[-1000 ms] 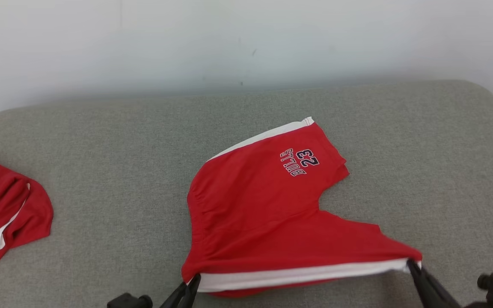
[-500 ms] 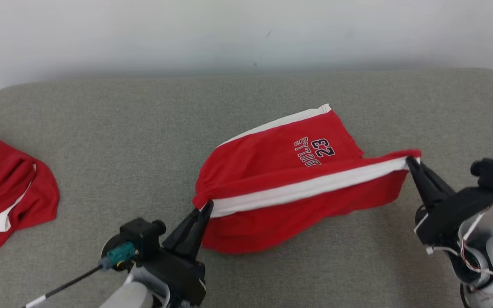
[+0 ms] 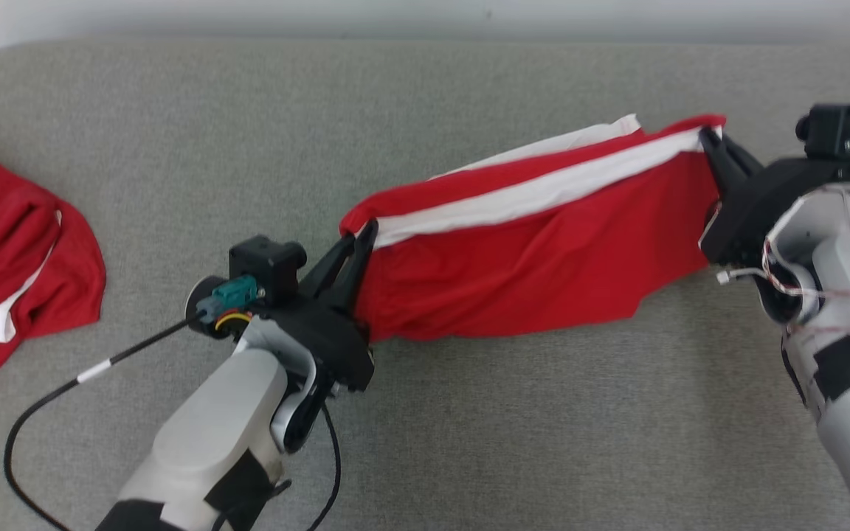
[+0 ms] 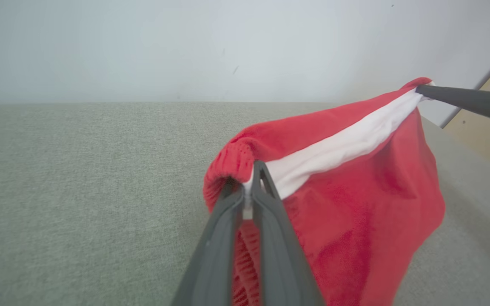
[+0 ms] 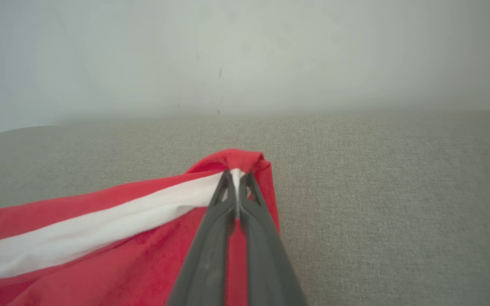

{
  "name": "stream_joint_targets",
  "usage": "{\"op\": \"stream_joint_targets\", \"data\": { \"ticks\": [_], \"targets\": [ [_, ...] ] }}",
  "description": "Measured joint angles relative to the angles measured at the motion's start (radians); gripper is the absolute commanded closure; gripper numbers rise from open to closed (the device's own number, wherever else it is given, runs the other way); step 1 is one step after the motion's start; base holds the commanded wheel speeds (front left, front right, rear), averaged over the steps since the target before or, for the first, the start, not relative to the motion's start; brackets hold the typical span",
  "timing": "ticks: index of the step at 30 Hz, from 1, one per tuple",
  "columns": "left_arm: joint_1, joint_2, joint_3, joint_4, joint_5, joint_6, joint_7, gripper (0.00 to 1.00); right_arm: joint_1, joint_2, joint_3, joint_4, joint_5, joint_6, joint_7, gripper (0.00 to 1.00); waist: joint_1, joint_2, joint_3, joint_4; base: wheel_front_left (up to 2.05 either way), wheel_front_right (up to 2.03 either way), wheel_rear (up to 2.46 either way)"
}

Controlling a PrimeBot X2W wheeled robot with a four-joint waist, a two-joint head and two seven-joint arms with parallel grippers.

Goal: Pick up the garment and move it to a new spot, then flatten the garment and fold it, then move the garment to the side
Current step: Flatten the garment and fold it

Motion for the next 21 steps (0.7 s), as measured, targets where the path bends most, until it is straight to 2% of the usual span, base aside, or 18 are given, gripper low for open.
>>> {"op": "stream_joint_targets", "data": {
  "ticks": [10, 21],
  "targets": [
    [-0.146, -0.058, -0.051, 0.100, -0.026, -0.005, -0.005, 1.00, -0.207, 0.017, 0.058, 0.260, -0.013, 0.000, -0.083, 1.00, 0.0000, 0.0000, 0.106, 0.045, 0.00, 0.00, 0.00],
    [-0.172, -0.064, -0.030, 0.108, -0.015, -0.005, -0.007, 1.00, -0.282, 0.022, 0.148, 0.353, 0.017, 0.000, -0.171, 1.00, -0.0002, -0.0001, 0.150, 0.067, 0.00, 0.00, 0.00]
  ]
}}
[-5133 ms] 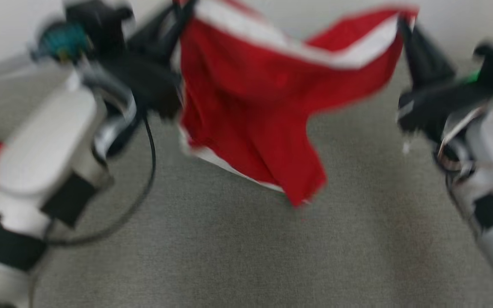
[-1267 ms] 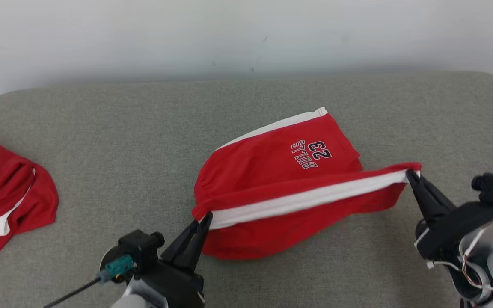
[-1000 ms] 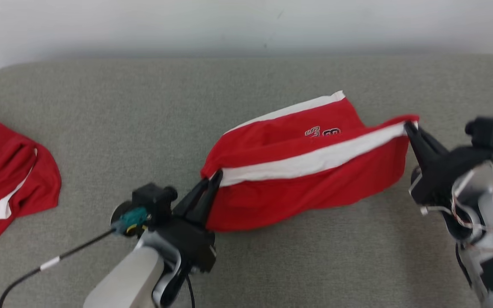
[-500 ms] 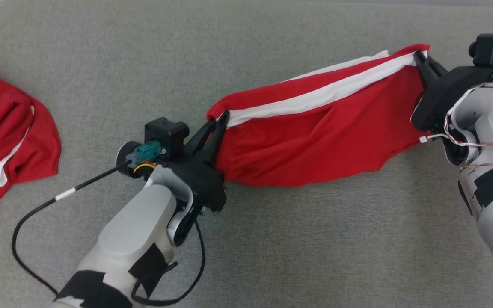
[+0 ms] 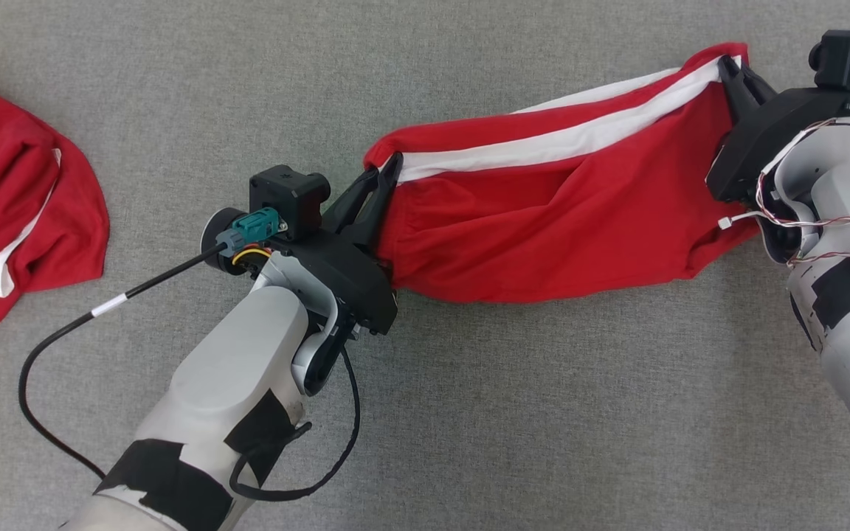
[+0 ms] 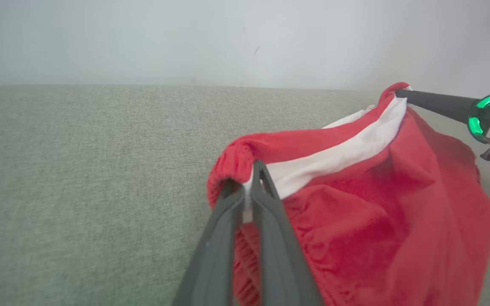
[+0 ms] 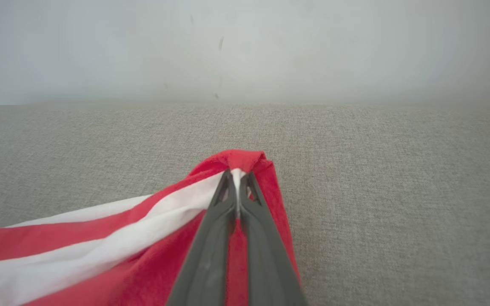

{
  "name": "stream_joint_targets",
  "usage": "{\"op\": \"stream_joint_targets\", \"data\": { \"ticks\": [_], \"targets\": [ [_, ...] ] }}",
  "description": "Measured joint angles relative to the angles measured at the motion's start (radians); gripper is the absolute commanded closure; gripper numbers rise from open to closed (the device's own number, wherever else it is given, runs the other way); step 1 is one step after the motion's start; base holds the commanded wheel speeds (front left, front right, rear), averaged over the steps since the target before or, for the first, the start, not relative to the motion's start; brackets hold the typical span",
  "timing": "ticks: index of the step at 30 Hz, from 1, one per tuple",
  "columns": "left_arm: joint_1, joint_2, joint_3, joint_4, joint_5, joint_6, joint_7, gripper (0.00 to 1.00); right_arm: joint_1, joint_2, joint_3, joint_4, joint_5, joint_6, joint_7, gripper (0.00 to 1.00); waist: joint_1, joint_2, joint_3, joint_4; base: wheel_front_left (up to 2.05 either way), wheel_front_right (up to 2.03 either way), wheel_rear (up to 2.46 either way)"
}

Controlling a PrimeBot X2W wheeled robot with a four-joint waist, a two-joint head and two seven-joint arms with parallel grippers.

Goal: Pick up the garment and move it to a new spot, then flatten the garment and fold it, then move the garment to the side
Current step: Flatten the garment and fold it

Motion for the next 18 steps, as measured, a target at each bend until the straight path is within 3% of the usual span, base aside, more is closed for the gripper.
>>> {"op": "stream_joint_targets", "data": {
  "ticks": [1, 2, 3, 9, 18],
  "targets": [
    [0.000, -0.001, 0.003, 0.001, 0.002, 0.000, 0.000, 1.00, -0.003, 0.001, 0.005, 0.007, 0.003, 0.000, -0.006, 0.67, 0.0000, 0.0000, -0.002, 0.000, 0.00, 0.00, 0.00],
    [0.001, -0.002, 0.006, 0.001, 0.007, 0.000, 0.000, 0.58, -0.004, 0.002, 0.010, 0.013, 0.012, 0.000, -0.016, 0.25, 0.0000, 0.0000, -0.004, -0.001, 0.00, 0.00, 0.00],
    [0.002, -0.004, 0.012, -0.001, 0.015, 0.000, 0.000, 0.00, -0.003, 0.002, 0.014, 0.021, 0.020, 0.000, -0.019, 0.00, 0.0000, 0.0000, -0.008, -0.001, 0.00, 0.00, 0.00],
    [0.051, -0.006, 0.053, -0.016, 0.049, -0.002, 0.000, 0.00, 0.019, -0.003, 0.054, 0.030, 0.052, 0.000, -0.040, 0.00, -0.0001, -0.0001, -0.037, -0.003, 0.00, 0.00, 0.00],
    [0.274, 0.018, 0.266, -0.177, 0.175, 0.017, 0.000, 0.00, 0.174, -0.063, 0.145, -0.016, 0.154, 0.000, -0.052, 0.00, -0.0002, -0.0003, -0.135, -0.002, 0.00, 0.00, 0.00]
  ]
}}
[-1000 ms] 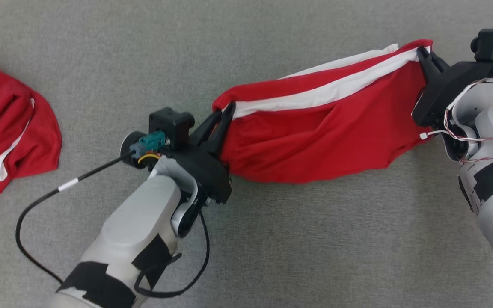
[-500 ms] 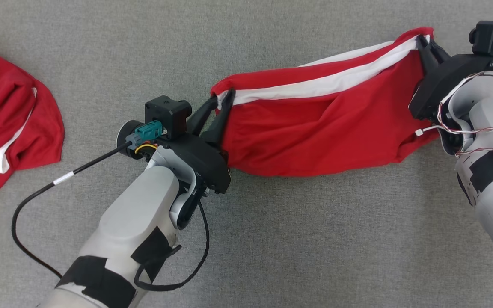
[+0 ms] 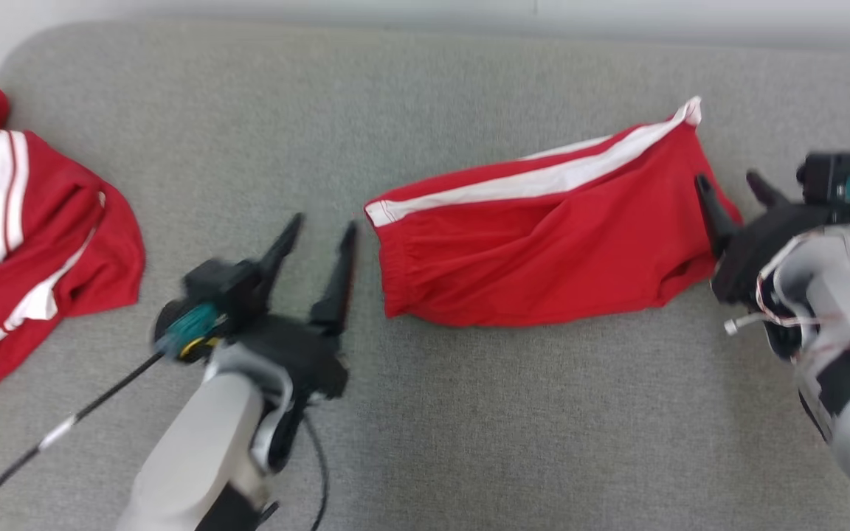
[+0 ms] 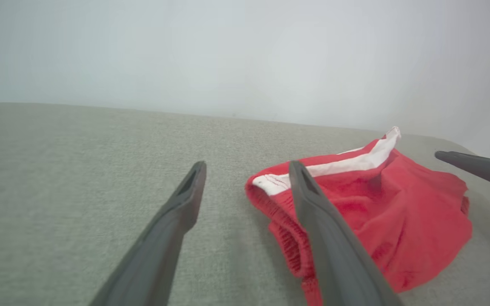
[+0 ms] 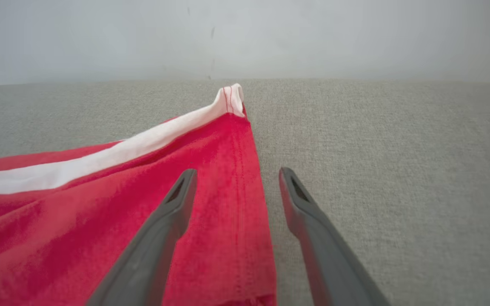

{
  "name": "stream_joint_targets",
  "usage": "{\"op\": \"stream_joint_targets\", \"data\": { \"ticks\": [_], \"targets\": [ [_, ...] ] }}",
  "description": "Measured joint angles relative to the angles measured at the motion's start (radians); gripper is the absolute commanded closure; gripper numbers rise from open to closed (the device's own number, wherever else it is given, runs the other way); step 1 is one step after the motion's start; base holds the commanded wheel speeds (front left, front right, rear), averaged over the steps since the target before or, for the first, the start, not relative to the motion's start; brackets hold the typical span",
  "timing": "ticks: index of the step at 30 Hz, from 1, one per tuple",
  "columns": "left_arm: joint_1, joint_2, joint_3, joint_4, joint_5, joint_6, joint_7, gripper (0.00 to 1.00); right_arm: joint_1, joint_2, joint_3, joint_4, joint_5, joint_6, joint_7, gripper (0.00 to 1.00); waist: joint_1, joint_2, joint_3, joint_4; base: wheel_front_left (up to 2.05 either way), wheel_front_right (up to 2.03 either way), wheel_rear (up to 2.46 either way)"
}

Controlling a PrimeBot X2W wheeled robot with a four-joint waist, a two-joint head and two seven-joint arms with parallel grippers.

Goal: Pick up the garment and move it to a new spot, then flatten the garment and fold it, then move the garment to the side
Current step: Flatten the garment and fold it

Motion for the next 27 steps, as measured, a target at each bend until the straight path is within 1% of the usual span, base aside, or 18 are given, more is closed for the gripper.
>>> {"op": "stream_joint_targets", "data": {
  "ticks": [2, 4, 10, 13, 18, 23, 27],
  "targets": [
    [0.058, 0.006, 0.068, -0.070, 0.039, 0.020, 0.000, 0.00, 0.029, -0.013, 0.015, -0.010, 0.019, 0.000, 0.001, 0.00, -0.0001, 0.0000, -0.020, 0.002, 0.00, 0.00, 0.00],
    [0.117, 0.005, 0.128, -0.142, 0.082, 0.031, 0.000, 0.00, 0.053, -0.023, 0.028, -0.014, 0.039, 0.000, 0.007, 0.00, -0.0001, -0.0001, -0.039, 0.005, 0.00, 0.00, 0.00],
    [0.300, -0.013, 0.269, -0.314, 0.207, 0.035, 0.000, 0.00, 0.098, -0.034, 0.052, -0.010, 0.089, 0.000, 0.011, 0.00, -0.0002, 0.0000, -0.070, 0.022, 0.00, 0.00, 0.00],
    [0.373, -0.018, 0.313, -0.390, 0.290, 0.043, 0.000, 0.00, 0.109, -0.033, 0.058, 0.003, 0.106, 0.000, 0.008, 0.00, -0.0001, -0.0001, -0.073, 0.032, 0.00, 0.00, 0.00],
    [0.466, -0.044, 0.365, -0.434, 0.332, 0.033, 0.000, 0.00, 0.110, -0.034, 0.062, 0.042, 0.126, 0.000, 0.002, 0.00, -0.0001, 0.0000, -0.064, 0.046, 0.00, 0.00, 0.00],
    [0.487, -0.060, 0.396, -0.443, 0.348, 0.016, 0.000, 0.00, 0.110, -0.031, 0.072, 0.083, 0.135, 0.000, 0.004, 0.00, 0.0000, 0.0000, -0.060, 0.058, 0.00, 0.00, 0.00],
    [0.487, -0.068, 0.401, -0.441, 0.354, 0.007, 0.000, 0.00, 0.110, -0.026, 0.074, 0.109, 0.144, 0.000, 0.000, 0.00, 0.0000, 0.0000, -0.054, 0.066, 0.00, 0.00, 0.00]
  ]
}}
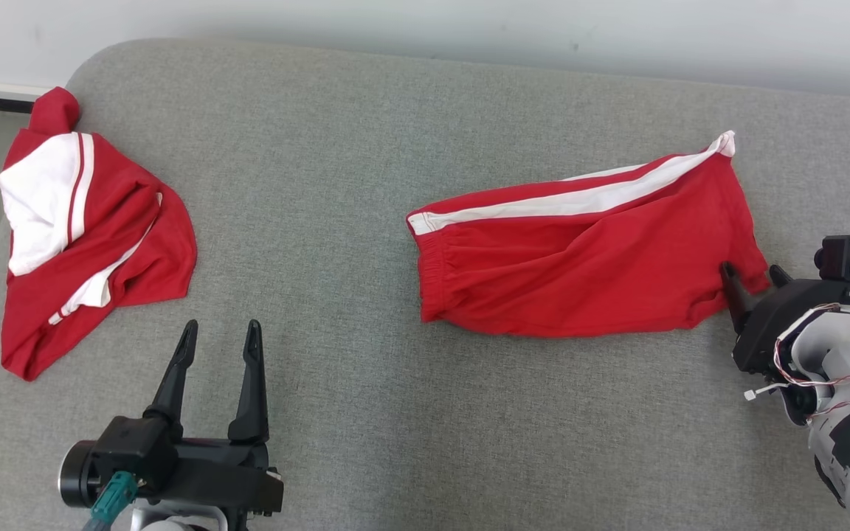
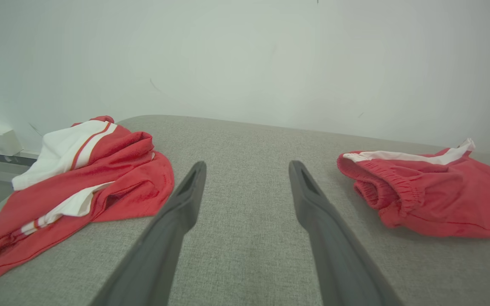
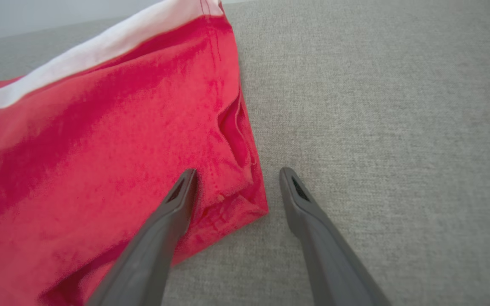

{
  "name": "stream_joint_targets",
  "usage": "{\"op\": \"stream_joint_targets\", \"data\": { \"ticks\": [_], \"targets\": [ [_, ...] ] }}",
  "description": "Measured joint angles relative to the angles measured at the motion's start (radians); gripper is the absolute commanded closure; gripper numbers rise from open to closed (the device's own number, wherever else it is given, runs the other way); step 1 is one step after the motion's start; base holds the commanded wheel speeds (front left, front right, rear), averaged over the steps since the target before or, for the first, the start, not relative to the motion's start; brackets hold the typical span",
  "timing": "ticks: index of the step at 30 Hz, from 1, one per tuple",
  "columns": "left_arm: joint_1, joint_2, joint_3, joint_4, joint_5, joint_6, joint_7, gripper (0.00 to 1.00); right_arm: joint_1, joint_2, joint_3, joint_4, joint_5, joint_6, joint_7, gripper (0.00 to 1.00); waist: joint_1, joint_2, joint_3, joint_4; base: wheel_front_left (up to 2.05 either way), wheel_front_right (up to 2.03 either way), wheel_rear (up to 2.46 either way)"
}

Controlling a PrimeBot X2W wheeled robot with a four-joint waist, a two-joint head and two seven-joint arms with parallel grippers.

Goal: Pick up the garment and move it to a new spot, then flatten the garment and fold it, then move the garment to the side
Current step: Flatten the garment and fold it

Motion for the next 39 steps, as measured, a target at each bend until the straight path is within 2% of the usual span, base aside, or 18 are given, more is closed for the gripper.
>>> {"op": "stream_joint_targets", "data": {
  "ticks": [1, 2, 3, 9, 15, 22, 29, 34, 39],
  "targets": [
    [0.000, -0.002, 0.000, 0.002, 0.001, 0.000, 0.000, 0.00, 0.000, 0.002, -0.001, 0.005, 0.006, 0.000, 0.000, 0.28, 0.0000, -0.0001, 0.002, 0.002, 0.00, 0.00, 0.00],
    [-0.001, -0.003, -0.001, 0.002, 0.004, -0.002, 0.000, 0.00, -0.001, 0.004, 0.000, 0.007, 0.009, 0.000, 0.000, 0.80, 0.0000, -0.0001, 0.003, 0.004, 0.00, 0.00, 0.00],
    [-0.002, -0.003, -0.001, 0.003, 0.006, -0.002, 0.000, 0.00, -0.003, 0.005, 0.002, 0.008, 0.010, 0.000, -0.001, 1.00, 0.0000, -0.0001, 0.005, 0.006, 0.00, 0.00, 0.00],
    [0.000, -0.006, -0.002, 0.020, 0.007, -0.009, 0.000, 0.00, 0.012, 0.016, -0.002, 0.001, 0.053, 0.000, -0.030, 1.00, 0.0001, 0.0000, -0.013, 0.006, 0.00, 0.00, 0.00],
    [0.048, -0.007, -0.005, 0.022, 0.003, -0.012, 0.000, 0.00, 0.107, -0.006, -0.008, -0.033, 0.106, 0.000, -0.073, 1.00, 0.0000, 0.0000, -0.058, -0.010, 0.00, 0.00, 0.00],
    [0.090, -0.007, -0.002, 0.016, -0.004, -0.011, 0.000, 0.00, 0.212, -0.088, -0.018, -0.090, 0.170, 0.000, -0.098, 1.00, 0.0000, 0.0000, -0.107, -0.054, 0.00, 0.00, 0.00],
    [0.098, -0.007, 0.004, 0.013, -0.003, -0.009, 0.000, 0.00, 0.265, -0.169, -0.046, -0.090, 0.211, 0.000, -0.115, 1.00, 0.0000, 0.0000, -0.137, -0.094, 0.00, 0.00, 0.00],
    [0.101, -0.007, 0.014, 0.011, -0.003, -0.009, 0.000, 0.00, 0.266, -0.176, -0.044, -0.139, 0.224, 0.000, -0.130, 1.00, 0.0001, 0.0000, -0.145, -0.109, 0.00, 0.00, 0.00],
    [0.116, -0.007, 0.020, 0.011, -0.003, -0.009, 0.000, 0.00, 0.266, -0.167, -0.020, -0.223, 0.189, 0.000, -0.154, 1.00, 0.0001, 0.0000, -0.160, -0.118, 0.00, 0.00, 0.00]
  ]
}}
